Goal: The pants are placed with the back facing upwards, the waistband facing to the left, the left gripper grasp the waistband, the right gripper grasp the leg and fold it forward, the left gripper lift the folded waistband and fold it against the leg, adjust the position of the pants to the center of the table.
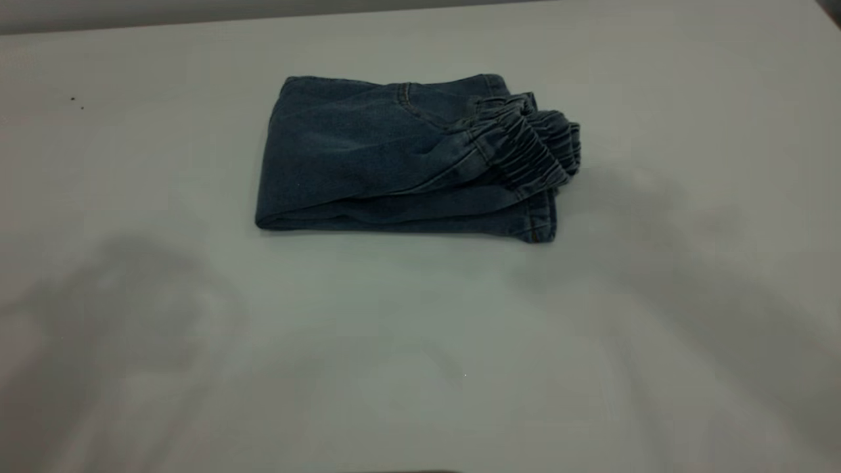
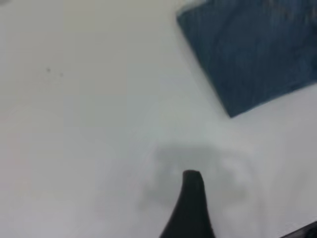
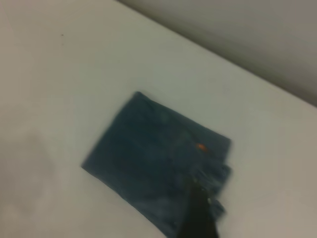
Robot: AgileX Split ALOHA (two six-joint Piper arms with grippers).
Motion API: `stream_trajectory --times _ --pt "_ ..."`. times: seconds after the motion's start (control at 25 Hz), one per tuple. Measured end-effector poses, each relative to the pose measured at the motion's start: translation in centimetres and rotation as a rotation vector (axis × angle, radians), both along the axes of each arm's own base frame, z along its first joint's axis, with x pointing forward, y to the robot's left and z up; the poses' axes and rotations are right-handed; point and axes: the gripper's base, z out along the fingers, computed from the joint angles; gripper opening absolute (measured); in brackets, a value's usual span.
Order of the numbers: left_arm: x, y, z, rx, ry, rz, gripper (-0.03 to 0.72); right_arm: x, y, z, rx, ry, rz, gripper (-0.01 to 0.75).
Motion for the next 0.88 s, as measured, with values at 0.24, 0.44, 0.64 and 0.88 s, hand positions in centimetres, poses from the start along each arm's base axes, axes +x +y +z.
stream_trajectory --times 0.24,0.44,0.64,0.88 --pt "-4.3 1.3 -0.6 -0.029 -0.016 0.017 0.567 -9.0 -5.3 -2.5 -0.047 0.049 -0.018 0.467" --pt "-8.3 2.6 -4.6 -0.031 0.055 0.049 0.551 -16.3 -9.6 -8.1 0.012 0.039 -0.093 0.467" --pt "-12.5 4.0 -9.2 -0.052 0.098 0.092 0.536 -21.8 -13.2 -15.6 0.06 -0.004 -0.189 0.467" --pt "-15.8 5.1 -13.8 -0.062 0.087 0.098 0.535 -25.2 -15.2 -20.5 0.102 -0.039 -0.21 0.467"
